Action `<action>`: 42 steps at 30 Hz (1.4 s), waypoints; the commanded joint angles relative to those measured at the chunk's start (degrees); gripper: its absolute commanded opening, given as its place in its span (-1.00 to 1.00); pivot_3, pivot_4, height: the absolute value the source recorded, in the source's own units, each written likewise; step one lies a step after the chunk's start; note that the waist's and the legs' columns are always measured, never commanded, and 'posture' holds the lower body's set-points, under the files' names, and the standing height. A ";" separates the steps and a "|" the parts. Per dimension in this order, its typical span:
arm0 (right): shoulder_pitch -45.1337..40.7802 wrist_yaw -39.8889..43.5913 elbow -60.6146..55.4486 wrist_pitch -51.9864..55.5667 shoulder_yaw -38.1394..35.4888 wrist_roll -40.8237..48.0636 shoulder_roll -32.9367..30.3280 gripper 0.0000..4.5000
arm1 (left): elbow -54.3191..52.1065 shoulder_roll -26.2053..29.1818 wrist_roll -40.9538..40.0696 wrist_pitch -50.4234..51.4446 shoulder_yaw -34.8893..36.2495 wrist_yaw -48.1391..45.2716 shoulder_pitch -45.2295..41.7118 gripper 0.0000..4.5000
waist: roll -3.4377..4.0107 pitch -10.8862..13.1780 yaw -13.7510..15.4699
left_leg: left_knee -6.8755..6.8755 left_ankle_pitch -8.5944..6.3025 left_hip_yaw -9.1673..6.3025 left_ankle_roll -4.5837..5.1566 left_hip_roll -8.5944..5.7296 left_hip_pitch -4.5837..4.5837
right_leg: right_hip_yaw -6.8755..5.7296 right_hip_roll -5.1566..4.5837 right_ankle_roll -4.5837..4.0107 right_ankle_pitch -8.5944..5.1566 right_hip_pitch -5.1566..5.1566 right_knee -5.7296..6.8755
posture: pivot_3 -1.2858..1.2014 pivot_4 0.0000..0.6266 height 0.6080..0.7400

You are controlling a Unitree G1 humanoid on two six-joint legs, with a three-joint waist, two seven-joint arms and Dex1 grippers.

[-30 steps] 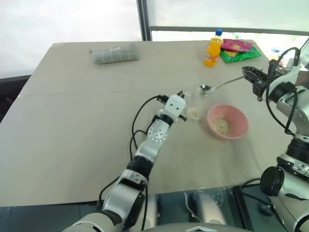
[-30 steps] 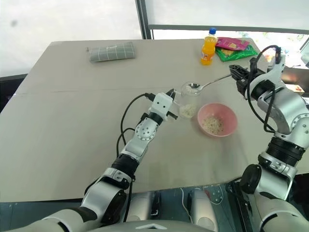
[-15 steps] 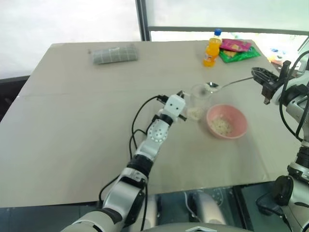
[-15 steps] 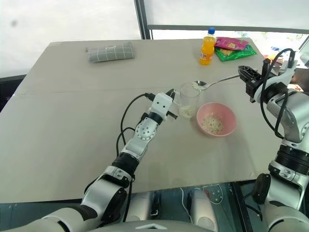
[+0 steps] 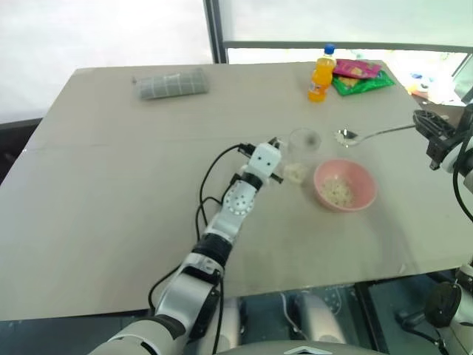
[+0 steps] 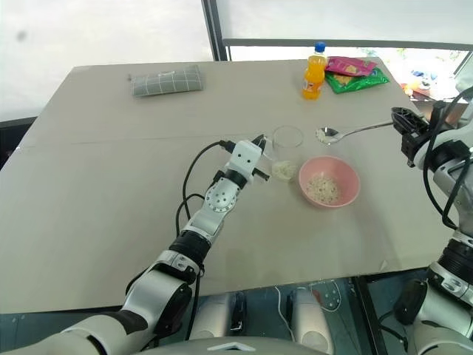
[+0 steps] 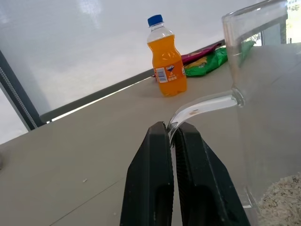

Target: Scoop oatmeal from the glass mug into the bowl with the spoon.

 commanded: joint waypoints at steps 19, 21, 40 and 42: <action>1.43 31.36 -13.39 2.88 20.83 -32.14 -23.51 -1.00 | -13.04 -0.21 -0.19 7.70 0.07 -1.74 5.15 -0.99 | 0.06 0.04 -0.55 | -0.02 -0.05 0.03 0.06 -0.02 -0.05 | 0.09 0.01 0.03 0.00 -0.04 -0.12 | 0.03 -0.52 1.00; 0.28 36.01 -15.42 2.68 23.04 -36.55 -25.07 -1.00 | -13.64 -0.27 -0.18 8.31 0.21 -1.68 5.34 -0.99 | 0.05 0.04 -0.49 | -0.01 -0.05 0.04 0.06 -0.03 -0.05 | 0.09 0.00 0.04 0.00 -0.04 -0.12 | 0.03 -0.52 1.00; -23.95 35.97 -5.74 5.14 20.31 -33.63 -14.41 -1.00 | -17.10 -0.19 0.10 12.70 1.01 0.46 7.07 -0.99 | 0.03 0.06 -0.17 | 0.02 -0.06 0.05 0.07 -0.01 -0.03 | 0.08 -0.01 0.03 0.03 -0.06 -0.08 | 0.03 -0.52 1.00; -24.54 35.55 -5.07 6.13 21.27 -33.51 -13.06 -1.00 | -17.12 -0.21 0.15 12.83 1.08 0.83 7.00 -0.99 | 0.03 0.05 -0.09 | 0.01 -0.06 0.05 0.07 -0.01 -0.04 | 0.07 -0.01 0.02 0.03 -0.06 -0.09 | 0.03 -0.52 1.00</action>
